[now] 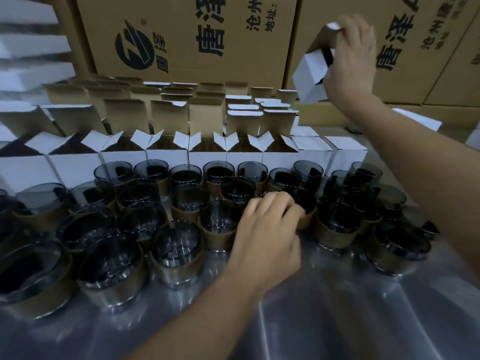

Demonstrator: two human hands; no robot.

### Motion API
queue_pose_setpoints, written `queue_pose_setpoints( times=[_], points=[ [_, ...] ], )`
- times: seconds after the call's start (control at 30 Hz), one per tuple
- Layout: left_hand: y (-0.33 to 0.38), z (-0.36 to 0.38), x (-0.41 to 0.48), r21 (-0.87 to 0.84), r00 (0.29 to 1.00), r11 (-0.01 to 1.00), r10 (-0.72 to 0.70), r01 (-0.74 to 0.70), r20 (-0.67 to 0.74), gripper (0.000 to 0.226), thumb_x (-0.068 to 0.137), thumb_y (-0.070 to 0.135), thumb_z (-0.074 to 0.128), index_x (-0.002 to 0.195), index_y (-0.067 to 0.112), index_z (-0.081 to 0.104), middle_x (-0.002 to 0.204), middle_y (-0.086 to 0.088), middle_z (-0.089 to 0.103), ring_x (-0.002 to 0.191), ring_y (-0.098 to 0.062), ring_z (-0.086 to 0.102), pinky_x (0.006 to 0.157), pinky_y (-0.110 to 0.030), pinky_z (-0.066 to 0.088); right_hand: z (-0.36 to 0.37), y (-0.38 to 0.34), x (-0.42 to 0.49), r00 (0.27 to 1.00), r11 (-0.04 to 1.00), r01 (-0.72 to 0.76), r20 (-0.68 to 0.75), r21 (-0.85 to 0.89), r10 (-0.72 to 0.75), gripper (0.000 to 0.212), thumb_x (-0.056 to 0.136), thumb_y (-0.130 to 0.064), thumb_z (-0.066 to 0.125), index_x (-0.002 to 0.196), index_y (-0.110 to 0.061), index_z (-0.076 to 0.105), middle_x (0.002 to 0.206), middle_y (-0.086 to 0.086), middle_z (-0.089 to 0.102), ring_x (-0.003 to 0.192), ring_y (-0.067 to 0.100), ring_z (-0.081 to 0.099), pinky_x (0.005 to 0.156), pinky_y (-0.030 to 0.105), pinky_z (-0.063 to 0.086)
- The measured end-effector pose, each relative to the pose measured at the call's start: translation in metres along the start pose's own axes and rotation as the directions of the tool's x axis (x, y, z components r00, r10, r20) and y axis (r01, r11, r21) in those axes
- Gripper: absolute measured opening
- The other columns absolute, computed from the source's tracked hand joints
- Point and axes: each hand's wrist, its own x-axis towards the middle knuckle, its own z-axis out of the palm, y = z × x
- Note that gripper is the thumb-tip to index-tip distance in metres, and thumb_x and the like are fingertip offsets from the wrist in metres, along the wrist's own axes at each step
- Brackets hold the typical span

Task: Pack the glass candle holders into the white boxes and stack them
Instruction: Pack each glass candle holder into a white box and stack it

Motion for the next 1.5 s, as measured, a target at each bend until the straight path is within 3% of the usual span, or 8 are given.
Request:
queue_pose_setpoints(
  times=[0.23,0.33,0.47,0.73,0.9,1.1,1.37,1.5],
  points=[
    [0.007,-0.008,-0.004,-0.121,1.000,0.993,-0.017,0.014,-0.021,0.042,0.074,-0.009,0.055,0.114,0.003,0.062,0.114,-0.011,0.055,0.115,-0.026,0.048,0.101,-0.040,0.040,-0.129,-0.024,-0.061,0.989,0.989,-0.075,-0.119,0.124,0.090,0.030,0.083,-0.015,0.027,0.097,-0.002,0.050,0.135,0.008,0.049,0.128,0.026,0.042,0.119,0.049,0.014],
    [0.020,-0.020,-0.020,-0.406,0.975,0.913,-0.130,0.046,-0.181,0.046,0.079,-0.013,0.052,0.124,-0.004,0.052,0.125,-0.014,0.047,0.122,-0.022,0.040,0.108,-0.035,0.034,-0.163,-0.044,-0.100,0.983,0.952,-0.023,-0.166,0.307,0.077,0.033,0.085,-0.018,0.032,0.090,0.000,0.059,0.119,0.007,0.061,0.117,0.023,0.053,0.109,0.053,0.033],
    [0.026,-0.041,-0.054,-0.598,0.848,0.801,-0.336,0.029,-0.410,0.043,0.086,-0.003,0.044,0.129,0.004,0.040,0.128,-0.010,0.035,0.120,-0.021,0.041,0.101,-0.027,0.039,-0.183,-0.075,-0.149,0.967,0.875,0.130,-0.254,0.467,-0.007,0.027,0.090,-0.011,0.049,0.095,0.000,0.073,0.112,0.008,0.068,0.105,0.022,0.063,0.097,0.050,0.046],
    [-0.005,-0.072,-0.086,-0.397,0.938,0.912,-0.221,0.102,-0.267,0.047,0.097,0.033,0.034,0.120,0.002,0.059,0.119,-0.003,0.050,0.115,-0.020,0.047,0.099,-0.026,0.037,-0.165,-0.104,-0.205,0.937,0.754,0.334,-0.288,0.566,-0.199,0.009,0.081,0.006,0.061,0.083,0.004,0.069,0.093,0.018,0.069,0.089,0.032,0.066,0.105,0.057,0.041],
    [-0.003,-0.068,-0.078,-0.478,0.965,0.870,-0.216,0.121,-0.147,0.052,0.091,0.047,0.041,0.127,0.012,0.055,0.120,0.006,0.047,0.115,-0.011,0.049,0.095,-0.025,0.040,-0.157,-0.114,-0.225,0.960,0.708,0.280,-0.178,0.649,-0.216,0.019,0.080,0.007,0.061,0.097,0.002,0.068,0.105,0.016,0.063,0.097,0.031,0.061,0.083,0.040,0.049],
    [-0.009,-0.073,-0.073,-0.495,0.975,0.859,-0.200,0.128,-0.093,0.078,0.081,0.057,0.053,0.148,0.022,0.031,0.135,0.009,0.046,0.116,-0.008,0.050,0.068,-0.014,0.040,-0.159,-0.109,-0.228,0.970,0.728,0.158,0.034,0.667,-0.242,0.052,0.078,0.003,0.058,0.129,-0.007,0.058,0.137,0.004,0.051,0.126,0.025,0.041,0.105,0.039,0.030],
    [-0.009,-0.079,-0.072,-0.551,0.957,0.803,-0.290,0.228,-0.027,0.087,0.081,0.025,0.060,0.154,0.024,0.012,0.135,0.004,0.043,0.120,-0.002,0.045,0.078,-0.023,0.052,-0.154,-0.114,-0.234,0.918,0.616,-0.164,0.348,0.770,-0.190,0.065,0.085,-0.016,0.066,0.144,-0.023,0.041,0.162,-0.008,0.001,0.147,0.013,-0.001,0.118,0.046,0.015],
    [-0.006,-0.081,-0.074,-0.525,0.952,0.814,-0.306,0.248,-0.025,0.080,0.086,0.022,0.052,0.152,0.030,0.008,0.134,-0.002,0.040,0.124,-0.009,0.043,0.094,-0.040,0.051,-0.151,-0.112,-0.235,0.848,0.537,-0.317,0.488,0.782,-0.210,0.077,0.085,-0.013,0.064,0.151,-0.029,0.028,0.159,-0.015,0.004,0.144,0.010,0.020,0.107,0.030,0.041]
  ],
)
